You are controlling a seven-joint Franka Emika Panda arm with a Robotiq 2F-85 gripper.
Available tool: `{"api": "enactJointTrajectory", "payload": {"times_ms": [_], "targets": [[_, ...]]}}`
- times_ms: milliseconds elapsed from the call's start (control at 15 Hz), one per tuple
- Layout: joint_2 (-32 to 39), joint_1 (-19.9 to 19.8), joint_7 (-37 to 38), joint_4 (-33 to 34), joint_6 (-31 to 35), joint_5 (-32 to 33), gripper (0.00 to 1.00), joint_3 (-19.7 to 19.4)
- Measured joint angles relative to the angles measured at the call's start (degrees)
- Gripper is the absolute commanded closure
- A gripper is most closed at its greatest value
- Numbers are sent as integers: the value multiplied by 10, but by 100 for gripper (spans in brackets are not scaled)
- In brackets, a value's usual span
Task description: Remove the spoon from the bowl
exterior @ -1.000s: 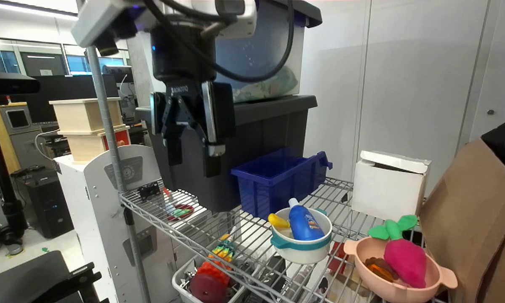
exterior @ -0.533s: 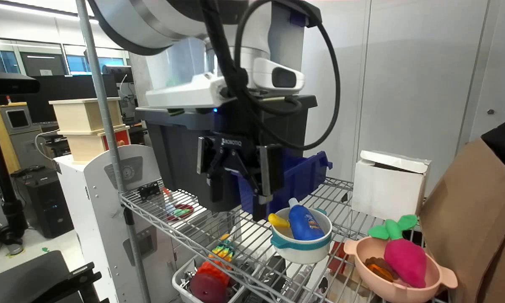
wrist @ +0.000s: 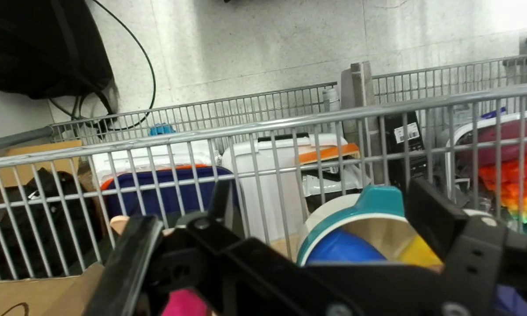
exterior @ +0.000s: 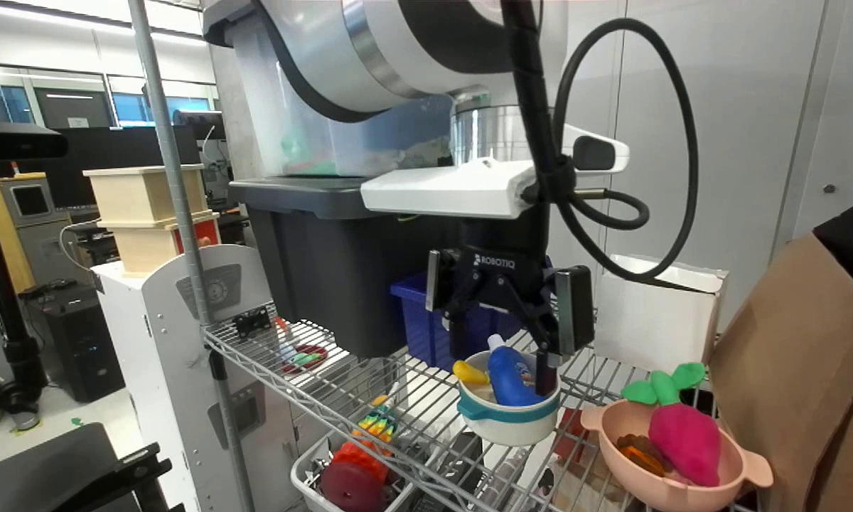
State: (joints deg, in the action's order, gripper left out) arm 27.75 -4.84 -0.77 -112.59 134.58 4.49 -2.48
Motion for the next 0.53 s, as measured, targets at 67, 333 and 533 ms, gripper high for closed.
{"api": "enactJointTrajectory", "payload": {"times_ms": [67,333,533], "targets": [[8,-1,0,11,0,0,0,-5],[39,-10,1,55,0,0,0,-28],[58,-22,2,85,0,0,0,-43]]}}
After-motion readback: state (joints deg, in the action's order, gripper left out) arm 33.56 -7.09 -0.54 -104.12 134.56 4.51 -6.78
